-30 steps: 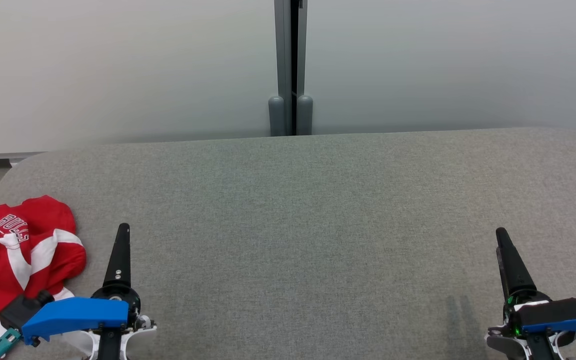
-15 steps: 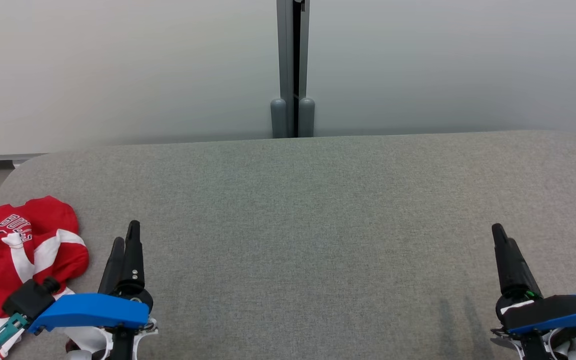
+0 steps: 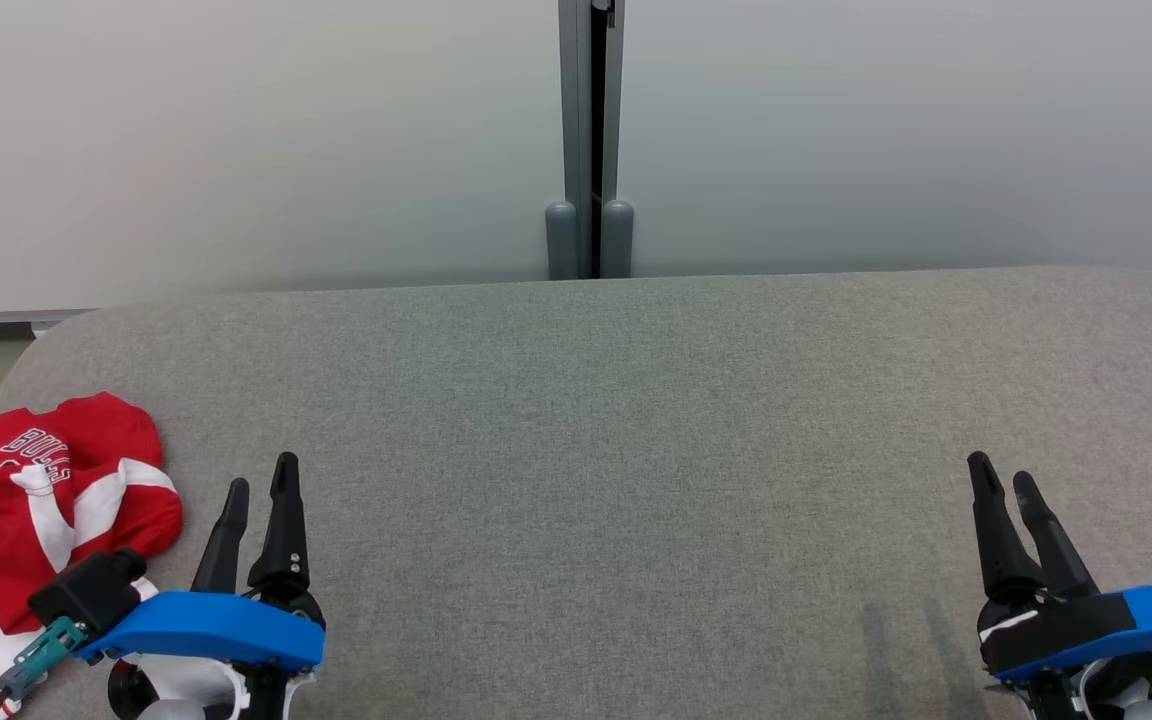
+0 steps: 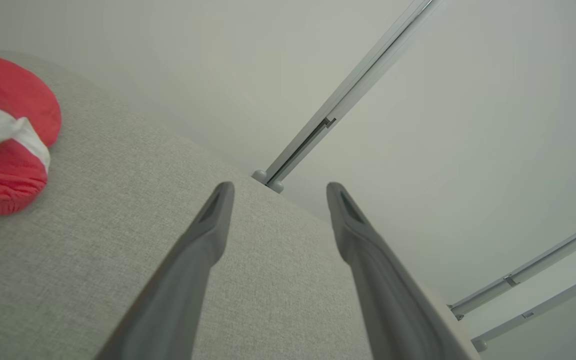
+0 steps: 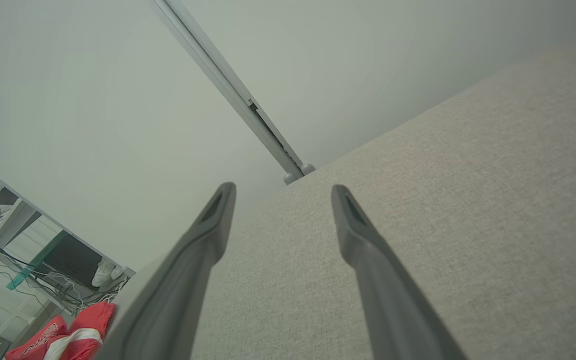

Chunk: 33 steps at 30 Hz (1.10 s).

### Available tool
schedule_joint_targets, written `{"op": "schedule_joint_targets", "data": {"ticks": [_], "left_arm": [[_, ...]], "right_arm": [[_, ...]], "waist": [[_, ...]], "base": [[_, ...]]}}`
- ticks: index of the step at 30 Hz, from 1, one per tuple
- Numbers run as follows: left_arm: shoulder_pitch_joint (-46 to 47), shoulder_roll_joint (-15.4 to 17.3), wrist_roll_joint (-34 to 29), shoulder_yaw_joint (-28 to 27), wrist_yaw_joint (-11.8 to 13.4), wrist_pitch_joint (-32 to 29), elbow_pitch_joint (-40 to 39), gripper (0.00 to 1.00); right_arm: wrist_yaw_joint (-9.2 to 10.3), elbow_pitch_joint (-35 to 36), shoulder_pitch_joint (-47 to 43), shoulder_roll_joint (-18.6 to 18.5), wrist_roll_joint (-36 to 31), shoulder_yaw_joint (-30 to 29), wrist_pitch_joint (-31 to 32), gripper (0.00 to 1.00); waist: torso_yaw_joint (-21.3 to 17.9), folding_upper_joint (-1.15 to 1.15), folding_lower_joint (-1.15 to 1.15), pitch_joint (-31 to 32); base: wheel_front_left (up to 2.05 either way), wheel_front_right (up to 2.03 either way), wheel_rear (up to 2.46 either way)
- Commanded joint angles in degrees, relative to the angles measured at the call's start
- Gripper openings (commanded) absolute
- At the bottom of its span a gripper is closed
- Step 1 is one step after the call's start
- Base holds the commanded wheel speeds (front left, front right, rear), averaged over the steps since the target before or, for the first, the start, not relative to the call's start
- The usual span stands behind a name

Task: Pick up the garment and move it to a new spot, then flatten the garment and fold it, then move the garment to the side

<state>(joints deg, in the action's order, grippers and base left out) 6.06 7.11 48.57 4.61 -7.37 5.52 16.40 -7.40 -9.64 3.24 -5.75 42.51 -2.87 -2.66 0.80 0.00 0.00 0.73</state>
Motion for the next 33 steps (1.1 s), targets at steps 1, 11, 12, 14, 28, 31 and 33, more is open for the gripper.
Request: {"op": "schedule_joint_targets", "data": {"ticks": [1,11,12,14,28,31,33], "left_arm": [[1.73,0.61,-2.44,0.41,-0.03,0.74,-0.2,1.0],[2.09,0.98,-8.4,1.42,-0.06,2.23,1.26,1.0],[2.1,1.02,-8.97,1.55,-0.07,2.38,1.45,1.0],[2.14,1.17,-10.11,1.77,-0.08,2.67,1.76,1.0],[2.44,1.92,-17.49,3.68,-0.11,4.73,4.49,1.0],[2.58,1.99,-18.88,3.91,-0.09,5.12,5.32,1.0],[2.69,1.95,-19.68,3.98,-0.06,5.39,5.82,1.0]], "right_arm": [[-0.11,1.15,0.2,-0.56,-2.75,0.04,-0.42,1.0],[-0.11,1.97,-0.53,-0.26,-9.47,0.29,-0.92,1.0],[-0.12,2.06,-0.6,-0.21,-10.05,0.42,-0.98,1.0],[-0.12,2.1,-0.69,-0.23,-11.27,0.58,-1.22,1.0],[-0.12,1.92,-1.56,0.13,-19.57,0.79,-1.87,1.0],[-0.12,1.66,-1.71,0.22,-21.19,0.58,-1.94,1.0],[-0.13,1.49,-1.71,0.31,-22.14,0.46,-2.06,1.0]], "waist": [[0.05,0.0,0.0,0.03],[0.29,0.0,0.0,0.2],[0.31,0.0,0.0,0.23],[0.34,0.0,0.0,0.29],[0.5,0.0,0.0,0.61],[0.54,0.0,0.0,0.66],[0.57,0.0,0.0,0.68]], "base": [[0.0,0.0,0.0],[0.0,0.0,0.0],[0.0,0.0,0.0],[0.0,0.0,0.0],[0.0,0.0,0.0],[0.0,0.0,0.0],[0.0,0.0,0.0]]}}
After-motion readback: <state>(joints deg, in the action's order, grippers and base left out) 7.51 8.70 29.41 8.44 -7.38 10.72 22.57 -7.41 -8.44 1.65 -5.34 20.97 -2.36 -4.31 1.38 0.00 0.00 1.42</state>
